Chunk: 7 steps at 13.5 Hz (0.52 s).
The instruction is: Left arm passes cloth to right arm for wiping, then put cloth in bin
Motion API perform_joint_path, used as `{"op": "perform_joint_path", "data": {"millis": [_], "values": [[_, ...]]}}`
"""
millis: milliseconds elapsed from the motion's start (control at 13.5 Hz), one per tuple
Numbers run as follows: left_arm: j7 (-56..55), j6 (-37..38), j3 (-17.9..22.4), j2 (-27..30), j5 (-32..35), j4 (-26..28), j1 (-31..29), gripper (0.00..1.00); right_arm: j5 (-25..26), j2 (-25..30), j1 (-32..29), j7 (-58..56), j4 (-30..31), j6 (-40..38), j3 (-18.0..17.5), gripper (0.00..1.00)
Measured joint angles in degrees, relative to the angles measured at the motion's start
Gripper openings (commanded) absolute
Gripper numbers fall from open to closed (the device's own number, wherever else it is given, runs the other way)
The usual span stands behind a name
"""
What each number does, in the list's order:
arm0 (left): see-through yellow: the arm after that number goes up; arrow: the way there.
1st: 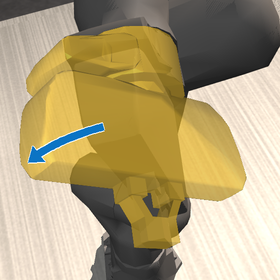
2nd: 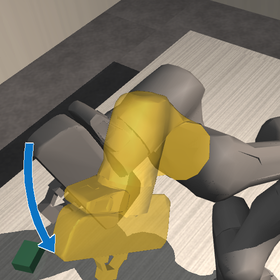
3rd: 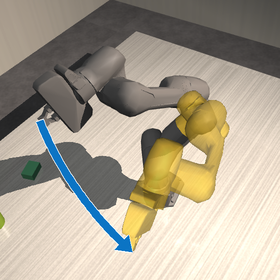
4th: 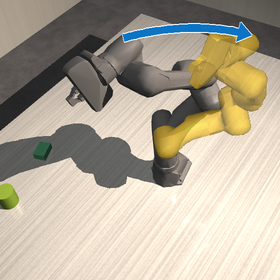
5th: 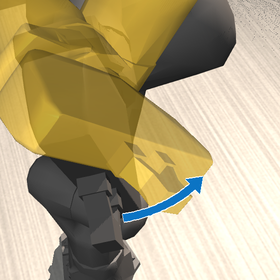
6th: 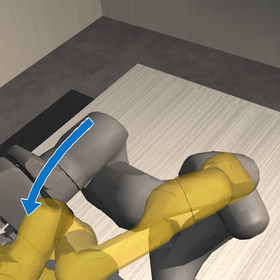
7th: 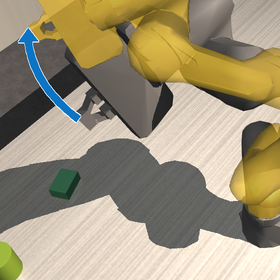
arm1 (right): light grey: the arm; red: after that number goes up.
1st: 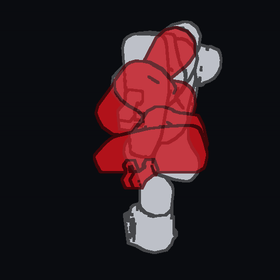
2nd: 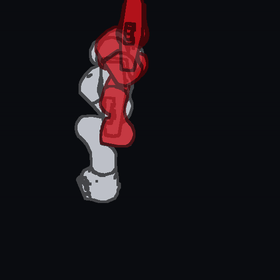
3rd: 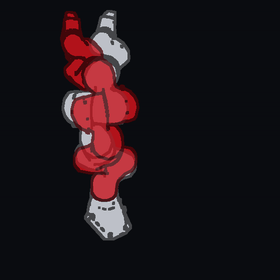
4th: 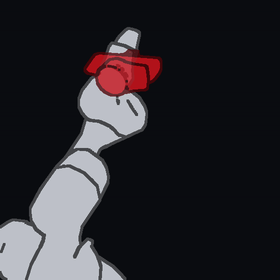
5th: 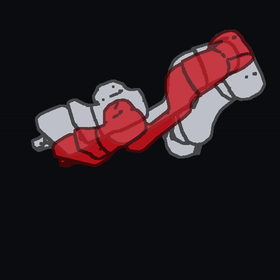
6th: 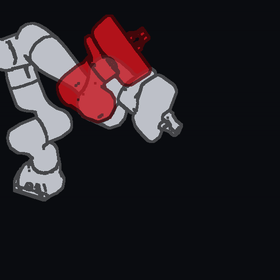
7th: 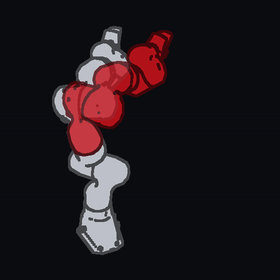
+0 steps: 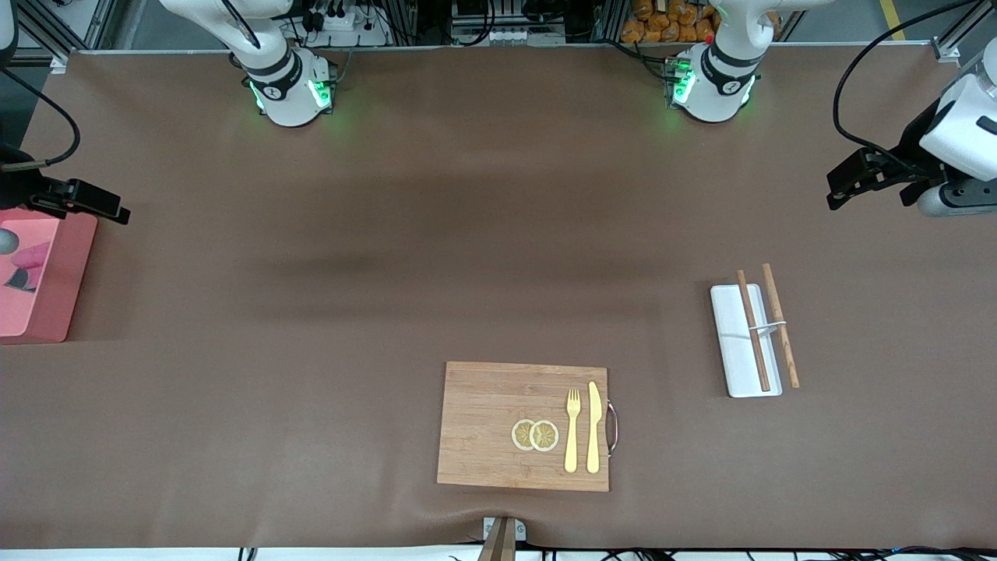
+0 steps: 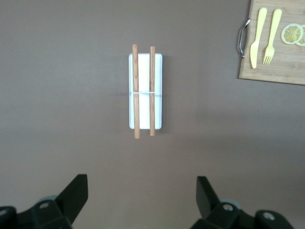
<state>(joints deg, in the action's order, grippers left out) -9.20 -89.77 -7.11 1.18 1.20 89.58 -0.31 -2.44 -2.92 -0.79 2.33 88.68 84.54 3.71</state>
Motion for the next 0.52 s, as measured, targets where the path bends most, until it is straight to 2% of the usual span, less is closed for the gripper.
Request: {"op": "perform_joint_path", "data": {"millis": [519], "values": [[4.0, 0.0, 0.2, 0.6, 0.0, -0.7, 0.0, 1.0, 1.9, 1.0, 0.0, -3.9, -0.5, -0.8, 0.1, 1.0]]}}
